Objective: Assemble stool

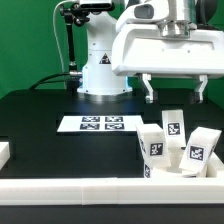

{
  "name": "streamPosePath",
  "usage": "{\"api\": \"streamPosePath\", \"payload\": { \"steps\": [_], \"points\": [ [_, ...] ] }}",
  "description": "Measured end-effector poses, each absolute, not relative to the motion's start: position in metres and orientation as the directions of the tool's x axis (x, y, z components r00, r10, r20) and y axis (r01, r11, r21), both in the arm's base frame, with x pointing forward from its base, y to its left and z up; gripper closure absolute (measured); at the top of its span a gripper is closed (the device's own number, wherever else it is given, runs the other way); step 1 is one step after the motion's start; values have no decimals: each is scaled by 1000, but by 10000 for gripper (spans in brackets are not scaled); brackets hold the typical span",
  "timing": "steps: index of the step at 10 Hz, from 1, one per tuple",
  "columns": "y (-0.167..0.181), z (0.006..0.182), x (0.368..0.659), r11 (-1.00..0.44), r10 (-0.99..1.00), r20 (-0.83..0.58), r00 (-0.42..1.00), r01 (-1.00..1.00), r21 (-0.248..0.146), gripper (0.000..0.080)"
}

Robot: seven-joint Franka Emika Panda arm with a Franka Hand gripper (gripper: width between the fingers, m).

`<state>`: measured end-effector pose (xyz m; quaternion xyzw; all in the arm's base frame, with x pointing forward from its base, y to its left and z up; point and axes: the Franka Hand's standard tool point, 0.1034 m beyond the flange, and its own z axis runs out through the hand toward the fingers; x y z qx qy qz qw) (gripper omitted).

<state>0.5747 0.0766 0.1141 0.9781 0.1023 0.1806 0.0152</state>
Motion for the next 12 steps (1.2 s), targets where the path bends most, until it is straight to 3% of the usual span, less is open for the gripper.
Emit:
{"api": "streamPosePath", "payload": {
  "steps": [3, 7, 10, 12],
  "points": [
    [83, 115, 569, -990, 140, 161, 977, 141, 9, 151],
    [88, 114, 562, -992, 122, -104, 987, 120, -23, 151],
    [90, 106, 560, -997, 15, -106, 994, 7, -83, 151],
    [87, 97, 566, -995, -31, -49, 998, -36, -96, 151]
  ]
}}
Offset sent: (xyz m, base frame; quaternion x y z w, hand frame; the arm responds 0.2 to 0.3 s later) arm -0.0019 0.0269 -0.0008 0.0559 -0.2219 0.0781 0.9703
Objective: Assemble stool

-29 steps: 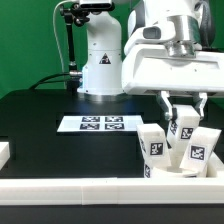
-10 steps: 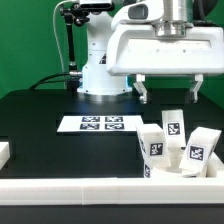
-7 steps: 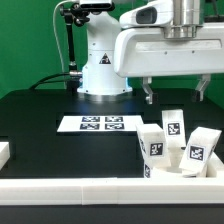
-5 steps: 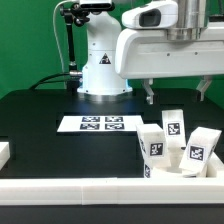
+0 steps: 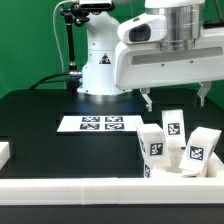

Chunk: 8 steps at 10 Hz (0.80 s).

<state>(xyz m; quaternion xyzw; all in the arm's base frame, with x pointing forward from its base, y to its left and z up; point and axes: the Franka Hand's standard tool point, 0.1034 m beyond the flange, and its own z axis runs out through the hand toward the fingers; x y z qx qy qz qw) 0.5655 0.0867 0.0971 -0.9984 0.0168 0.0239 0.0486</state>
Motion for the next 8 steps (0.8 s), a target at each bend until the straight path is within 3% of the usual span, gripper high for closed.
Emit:
{"api": "streamPosePath", "payload": {
  "steps": [8],
  "points": [
    [88, 83, 563, -992, -72, -42, 997, -76, -104, 151]
  ]
}}
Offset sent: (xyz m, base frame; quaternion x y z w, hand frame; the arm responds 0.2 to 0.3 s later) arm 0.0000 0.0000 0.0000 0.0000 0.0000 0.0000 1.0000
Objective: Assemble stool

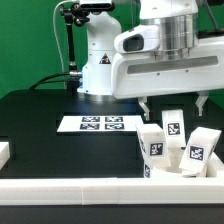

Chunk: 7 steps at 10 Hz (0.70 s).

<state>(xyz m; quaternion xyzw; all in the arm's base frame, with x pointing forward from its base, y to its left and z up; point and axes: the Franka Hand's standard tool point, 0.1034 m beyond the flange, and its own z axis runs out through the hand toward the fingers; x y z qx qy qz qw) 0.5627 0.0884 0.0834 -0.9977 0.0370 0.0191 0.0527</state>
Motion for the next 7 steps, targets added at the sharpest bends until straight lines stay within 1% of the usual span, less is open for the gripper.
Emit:
{"api": "streamPosePath", "payload": {
  "steps": [1, 2, 3, 4, 7],
  "points": [
    [88, 83, 563, -992, -72, -42, 997, -76, -103, 178],
    [88, 83, 563, -992, -72, -42, 997, -76, -103, 178],
    [88, 83, 563, -992, -72, -42, 997, -76, -103, 349],
    [88, 83, 563, -992, -72, -42, 997, -76, -103, 461],
    [88, 83, 563, -992, -72, -42, 996, -76, -103, 461]
  ]
}}
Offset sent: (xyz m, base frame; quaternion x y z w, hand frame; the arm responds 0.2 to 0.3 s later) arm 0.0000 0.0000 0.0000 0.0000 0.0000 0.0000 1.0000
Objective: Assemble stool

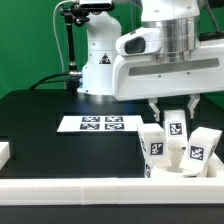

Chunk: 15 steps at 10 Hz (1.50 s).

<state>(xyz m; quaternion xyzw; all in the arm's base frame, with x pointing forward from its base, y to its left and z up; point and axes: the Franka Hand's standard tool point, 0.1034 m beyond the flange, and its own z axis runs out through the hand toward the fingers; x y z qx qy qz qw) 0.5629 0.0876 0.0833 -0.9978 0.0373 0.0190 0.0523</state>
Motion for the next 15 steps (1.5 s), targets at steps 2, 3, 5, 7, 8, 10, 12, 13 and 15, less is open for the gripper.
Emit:
{"api": "streamPosePath", "payload": {
  "steps": [2, 3, 5, 7, 8, 10, 12, 13, 15],
  "points": [
    [87, 82, 562, -985, -135, -57, 989, -140, -104, 461],
    [85, 82, 565, -969, -217, -72, 973, -224, -105, 459],
    [85, 83, 569, -926, -357, -85, 930, -365, -102, 459],
    [86, 83, 569, -849, -507, -108, 855, -517, -104, 459],
    [86, 83, 569, -802, -579, -118, 807, -589, -97, 459],
    [83, 82, 570, -743, -653, -126, 747, -664, -87, 459],
    [86, 83, 571, -668, -730, -127, 671, -741, -76, 459],
    [87, 83, 571, -611, -778, -131, 614, -789, -67, 459],
    [88, 83, 571, -527, -838, -136, 529, -848, -55, 459]
  ]
}}
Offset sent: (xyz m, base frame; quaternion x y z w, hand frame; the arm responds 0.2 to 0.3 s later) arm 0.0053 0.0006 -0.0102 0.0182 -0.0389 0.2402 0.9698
